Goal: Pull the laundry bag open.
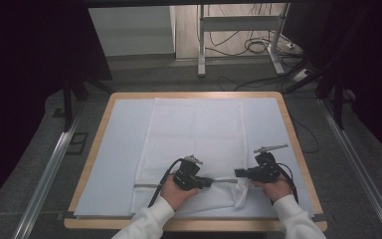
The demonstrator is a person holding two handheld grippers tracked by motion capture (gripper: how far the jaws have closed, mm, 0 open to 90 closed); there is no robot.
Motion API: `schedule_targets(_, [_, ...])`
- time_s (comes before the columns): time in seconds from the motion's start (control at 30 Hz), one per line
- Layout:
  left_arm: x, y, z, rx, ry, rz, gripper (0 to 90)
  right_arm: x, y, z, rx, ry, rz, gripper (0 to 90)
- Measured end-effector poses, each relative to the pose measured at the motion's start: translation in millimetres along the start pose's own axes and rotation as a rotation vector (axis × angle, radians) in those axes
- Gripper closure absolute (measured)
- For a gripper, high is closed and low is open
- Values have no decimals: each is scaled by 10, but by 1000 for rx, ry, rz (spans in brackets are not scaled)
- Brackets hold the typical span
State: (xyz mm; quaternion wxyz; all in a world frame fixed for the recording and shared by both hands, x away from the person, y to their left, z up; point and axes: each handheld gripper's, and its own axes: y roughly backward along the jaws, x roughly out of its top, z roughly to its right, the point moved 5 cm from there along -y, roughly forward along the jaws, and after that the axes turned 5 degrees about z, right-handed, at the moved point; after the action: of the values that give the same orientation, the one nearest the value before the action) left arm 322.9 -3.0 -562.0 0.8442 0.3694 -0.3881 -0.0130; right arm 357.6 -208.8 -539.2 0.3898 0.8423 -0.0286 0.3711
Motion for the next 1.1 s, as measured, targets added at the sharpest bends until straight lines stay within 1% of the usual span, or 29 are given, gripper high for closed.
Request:
schedule_targets(0.13, [-3,39,-11,-7,5,2,867,0,0,-3,3,-2,5,879])
schedule_targets(0.23, [-33,83,-31,-2,2,-2,868,-4,-3,5,-3,-2,5,879])
schedule_targets(0.3, [-48,94,-52,3,6,-2,868,-5,-2,6,-2,-3,2,879])
schedule_targets(0.47, [-54,116,-69,-3,13,3,868,-2,-3,5,-3,-6,6,879])
schedule_targets(0.63, [-63,123,-69,-2,7,-4,868,-6,-3,5,0,-2,2,879])
schedule_targets(0.67, [-71,129,-86,3,9,-5,868,-7,-2,9,-5,0,0,879])
schedule_targets(0.8, [-91,156,-123,2,19,-4,867,-5,1,13,-2,-3,5,879])
schedule_targets(1.03, [-108,194,-142,5,21,-1,868,-8,-7,10,-1,-1,1,879])
schedule_targets(1.1, [-118,206,-149,-1,27,2,867,-11,-8,15,0,-1,-2,879])
